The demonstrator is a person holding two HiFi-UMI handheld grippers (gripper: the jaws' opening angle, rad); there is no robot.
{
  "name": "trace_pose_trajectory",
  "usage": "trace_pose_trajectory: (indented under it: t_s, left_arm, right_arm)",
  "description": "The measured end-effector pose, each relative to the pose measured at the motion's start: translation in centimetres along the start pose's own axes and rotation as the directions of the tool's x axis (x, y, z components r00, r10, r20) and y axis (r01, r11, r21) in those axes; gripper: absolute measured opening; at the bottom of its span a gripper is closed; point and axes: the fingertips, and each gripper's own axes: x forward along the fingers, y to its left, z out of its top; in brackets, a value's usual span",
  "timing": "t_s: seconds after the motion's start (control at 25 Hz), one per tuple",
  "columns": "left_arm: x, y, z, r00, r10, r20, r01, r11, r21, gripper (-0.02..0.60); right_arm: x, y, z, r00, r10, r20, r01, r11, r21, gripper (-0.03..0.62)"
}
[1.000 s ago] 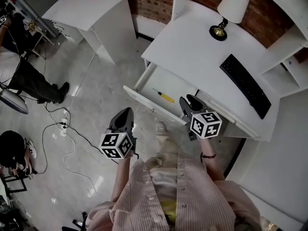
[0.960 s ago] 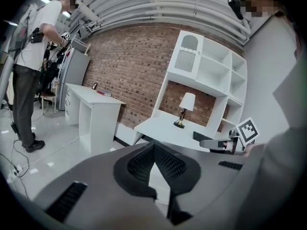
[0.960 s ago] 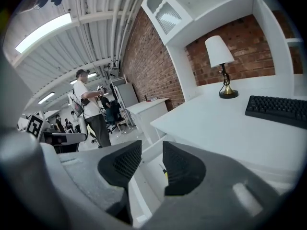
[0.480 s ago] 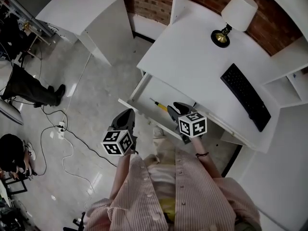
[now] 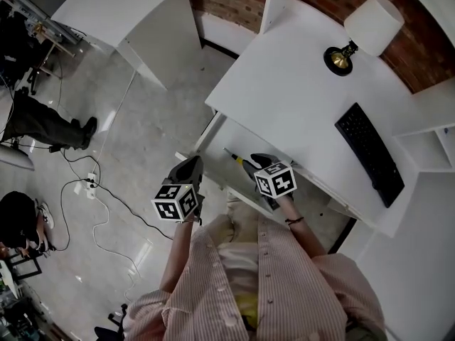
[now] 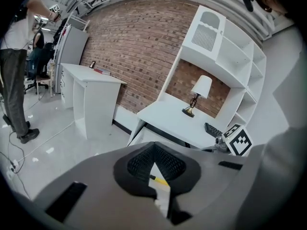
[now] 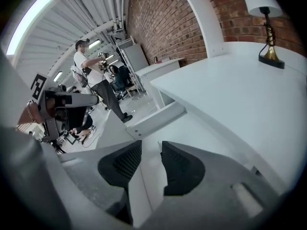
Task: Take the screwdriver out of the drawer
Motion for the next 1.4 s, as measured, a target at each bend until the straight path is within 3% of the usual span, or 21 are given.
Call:
trace_pose_trajectory:
  t_s: [0.32,0.64,1.16,1.4]
  left_arm:
    - [2.7,1.0,-0.7,0.997,-0.028,-0.072,0.027,0.999,-0.022,-0.002]
    - [5.5,1.2,-2.4,0.976,-0.086,-0.200,0.086,0.996,-0.011,-0.002]
    - [6.5,1.0,-2.4,0.965,-0.098,-0.243,0.103,0.995,0.008,-0.002]
    - [6.4,1.2,-2.4,0.966,-0.092,-0.243,0.096,0.995,0.004,-0.002]
  right_arm:
    - [4.5,-1.0,-2.3,0.987,-0.010,-0.160,0.001,0.999,-0.054,0.126]
    - [8.7,-2.9,-5.7,0.944,-0.065,-0.323,0.018,0.989,-0.148,0.126]
    - [13.3,-3.5,-9.1,0.894,-0.113,-0.433,-0.012,0.961,-0.276,0.126]
    - [13.4,-3.9,-9.3,0.882,-0.177,-0.437,-0.003,0.924,-0.382,0.096]
